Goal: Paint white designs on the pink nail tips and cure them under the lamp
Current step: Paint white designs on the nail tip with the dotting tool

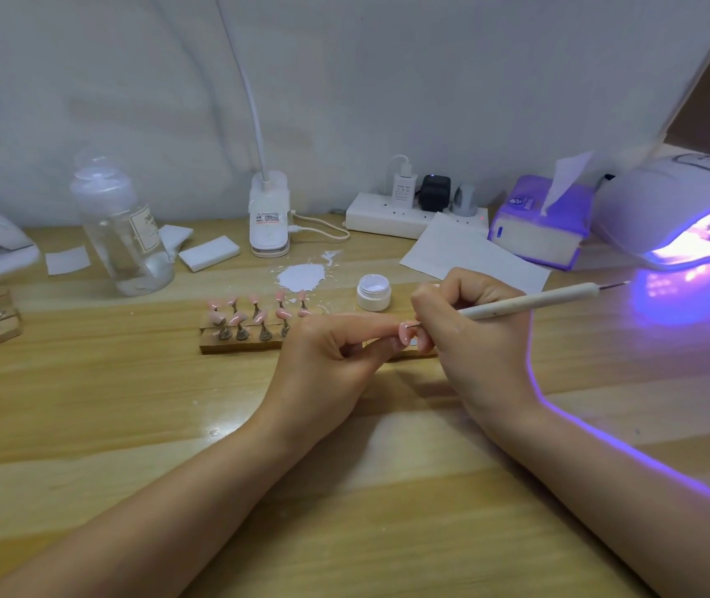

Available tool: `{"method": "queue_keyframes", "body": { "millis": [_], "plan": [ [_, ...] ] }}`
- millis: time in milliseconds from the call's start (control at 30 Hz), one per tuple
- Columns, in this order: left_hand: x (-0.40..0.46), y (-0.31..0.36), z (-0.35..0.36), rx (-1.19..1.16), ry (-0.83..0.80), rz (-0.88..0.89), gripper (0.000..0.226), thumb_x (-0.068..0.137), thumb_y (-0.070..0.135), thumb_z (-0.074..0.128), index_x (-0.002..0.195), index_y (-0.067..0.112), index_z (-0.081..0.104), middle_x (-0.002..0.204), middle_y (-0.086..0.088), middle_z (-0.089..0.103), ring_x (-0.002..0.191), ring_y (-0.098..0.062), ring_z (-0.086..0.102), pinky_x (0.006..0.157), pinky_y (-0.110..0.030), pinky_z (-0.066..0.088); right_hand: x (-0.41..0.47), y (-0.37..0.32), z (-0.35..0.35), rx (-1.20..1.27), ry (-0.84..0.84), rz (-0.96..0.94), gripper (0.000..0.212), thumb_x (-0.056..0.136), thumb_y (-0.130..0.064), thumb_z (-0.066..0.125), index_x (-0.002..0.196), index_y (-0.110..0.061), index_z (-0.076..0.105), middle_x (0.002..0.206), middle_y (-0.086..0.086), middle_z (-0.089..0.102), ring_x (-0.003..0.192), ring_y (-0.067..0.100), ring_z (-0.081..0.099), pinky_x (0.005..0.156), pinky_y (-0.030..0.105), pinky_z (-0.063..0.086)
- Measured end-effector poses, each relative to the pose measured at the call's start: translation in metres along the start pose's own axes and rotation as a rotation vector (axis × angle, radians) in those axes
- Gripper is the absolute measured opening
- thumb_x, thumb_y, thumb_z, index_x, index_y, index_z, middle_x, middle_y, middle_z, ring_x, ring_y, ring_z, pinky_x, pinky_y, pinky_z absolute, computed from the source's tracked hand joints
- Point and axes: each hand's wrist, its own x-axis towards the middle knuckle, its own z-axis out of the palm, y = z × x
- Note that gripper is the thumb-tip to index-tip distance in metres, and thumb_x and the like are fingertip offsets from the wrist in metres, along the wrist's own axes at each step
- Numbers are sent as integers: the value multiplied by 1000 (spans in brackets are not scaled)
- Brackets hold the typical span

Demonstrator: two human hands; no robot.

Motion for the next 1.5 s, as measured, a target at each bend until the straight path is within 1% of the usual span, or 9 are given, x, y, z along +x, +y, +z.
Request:
{"method": "queue_keyframes", "body": {
  "millis": [200, 367, 533, 700, 800, 900, 1100, 1300, 1500],
  "plan": [
    [-1, 1, 0, 6, -2, 2, 21, 78, 20, 64, 96, 31, 67, 86, -1, 70, 63, -12, 44, 57, -43, 44, 0, 1, 0, 1, -1, 3, 42, 74, 13, 53, 41, -11, 40, 34, -6, 47, 35, 0, 45, 42, 10, 37],
    [-1, 1, 0, -6, -10, -14, 19, 79, 20, 64, 94, 30, 68, 83, -9, 70, 67, -15, 47, 62, -49, 47, 1, 2, 0, 2, -4, 0, 42, 73, 13, 53, 41, -11, 39, 34, -6, 47, 34, 0, 45, 42, 10, 37],
    [-1, 2, 0, -6, -10, -9, 17, 78, 18, 65, 93, 27, 69, 82, -9, 71, 64, -38, 58, 66, -54, 49, 1, 3, 0, 1, -4, -2, 45, 74, 12, 54, 40, -13, 40, 34, -5, 48, 35, 0, 45, 42, 10, 37],
    [-1, 1, 0, -21, -12, -23, 19, 79, 17, 66, 94, 28, 69, 83, -11, 71, 71, -19, 52, 66, -54, 48, 1, 3, 0, 18, 1, -3, 47, 73, 14, 52, 38, -16, 40, 33, -6, 47, 33, -1, 45, 41, 9, 36],
    [0, 1, 0, -26, -13, -25, 21, 80, 12, 67, 95, 27, 69, 87, -5, 71, 71, -18, 52, 65, -52, 47, 0, 3, 0, 16, -1, 0, 52, 73, 13, 54, 35, -21, 41, 34, -6, 48, 34, 0, 45, 42, 10, 37],
    [-1, 1, 0, -19, -10, -14, 24, 80, 12, 67, 97, 28, 68, 91, 3, 71, 71, -17, 53, 64, -50, 47, 0, 3, -1, 5, -8, -5, 45, 73, 13, 53, 39, -14, 40, 34, -6, 48, 35, 0, 45, 42, 10, 37],
    [0, -1, 1, -54, -23, -47, 16, 80, 16, 65, 92, 25, 71, 82, -12, 72, 74, -20, 52, 70, -59, 48, 0, 5, -1, 2, -7, -4, 49, 73, 11, 54, 37, -20, 43, 35, -6, 49, 36, 1, 47, 44, 11, 39],
    [0, -1, 1, -51, -22, -46, 18, 78, 17, 64, 91, 28, 70, 84, -8, 72, 73, -21, 53, 69, -57, 48, 0, 6, -1, 3, -4, -4, 42, 73, 12, 54, 41, -11, 40, 35, -4, 49, 36, 1, 47, 44, 11, 39],
    [-1, -1, 1, -51, -20, -52, 17, 79, 18, 64, 92, 27, 71, 84, -4, 73, 73, -22, 55, 69, -57, 48, 0, 6, -1, 11, -2, 0, 44, 73, 9, 55, 39, -15, 42, 35, -4, 49, 37, 2, 47, 45, 12, 41]
  ]
}}
